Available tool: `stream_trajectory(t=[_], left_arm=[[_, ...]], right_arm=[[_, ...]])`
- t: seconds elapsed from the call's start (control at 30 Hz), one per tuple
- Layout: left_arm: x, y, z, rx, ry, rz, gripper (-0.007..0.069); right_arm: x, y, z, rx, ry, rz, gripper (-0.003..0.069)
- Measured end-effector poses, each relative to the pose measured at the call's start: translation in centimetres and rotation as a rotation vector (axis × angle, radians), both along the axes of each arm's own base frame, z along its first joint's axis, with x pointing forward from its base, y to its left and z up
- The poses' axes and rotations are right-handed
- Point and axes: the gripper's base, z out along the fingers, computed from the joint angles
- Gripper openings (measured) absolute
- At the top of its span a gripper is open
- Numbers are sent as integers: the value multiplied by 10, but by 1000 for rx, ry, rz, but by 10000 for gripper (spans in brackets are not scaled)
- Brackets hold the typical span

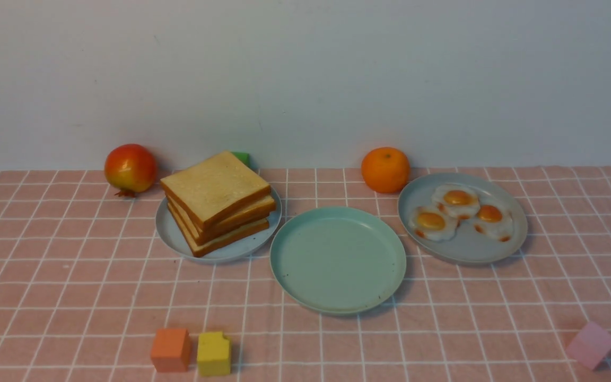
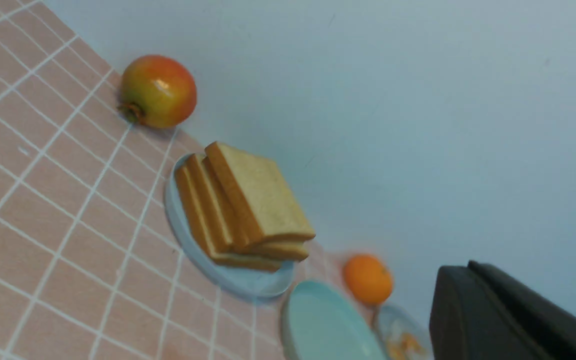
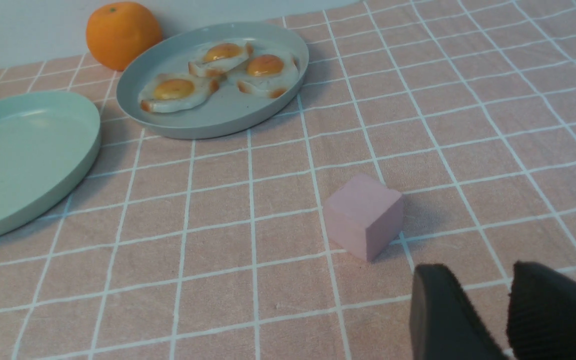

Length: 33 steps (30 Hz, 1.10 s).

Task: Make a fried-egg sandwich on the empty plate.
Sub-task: Use the left arm to grab a slice of bread

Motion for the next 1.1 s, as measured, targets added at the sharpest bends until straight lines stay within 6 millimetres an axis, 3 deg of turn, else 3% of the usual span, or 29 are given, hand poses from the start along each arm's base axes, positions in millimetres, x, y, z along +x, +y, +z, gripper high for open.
stream_trajectory(t=[0.1, 0.23, 0.33, 0.4, 0.57, 0.7, 0.77, 0.83, 0.9, 0.97, 1.0, 1.1], left_arm=[[13, -6, 16, 116, 81, -62, 13], [47, -21, 53, 337, 269, -266, 13], [67, -27, 68, 384, 348, -359, 13], [82, -33, 80, 413, 382, -422, 13], [100, -68, 75, 588, 441, -670, 13], [110, -96, 62, 698, 463, -790, 13], [117, -104, 58, 731, 471, -813, 13], [129, -110, 56, 758, 485, -817, 13], [148, -118, 57, 798, 513, -818, 13], [159, -121, 55, 828, 539, -824, 13], [172, -125, 53, 873, 564, -821, 13], [204, -135, 46, 902, 634, -781, 13]], right_arm=[[0, 0, 0, 0, 0, 0, 239], [0, 0, 0, -2, 0, 0, 239], [0, 0, 1, -6, -6, 0, 239], [1, 2, 3, 100, -48, -10, 239], [5, 4, 25, 457, -298, -30, 239], [4, 2, 38, 563, -421, -34, 239], [3, 4, 44, 598, -397, -27, 237], [-2, 8, 67, 592, -349, 18, 225], [-9, 13, 104, 475, -217, 94, 195], [-12, 15, 124, 384, -112, 147, 177], [-14, 19, 145, 276, 30, 218, 156], [-12, 26, 184, 93, 343, 376, 120]])
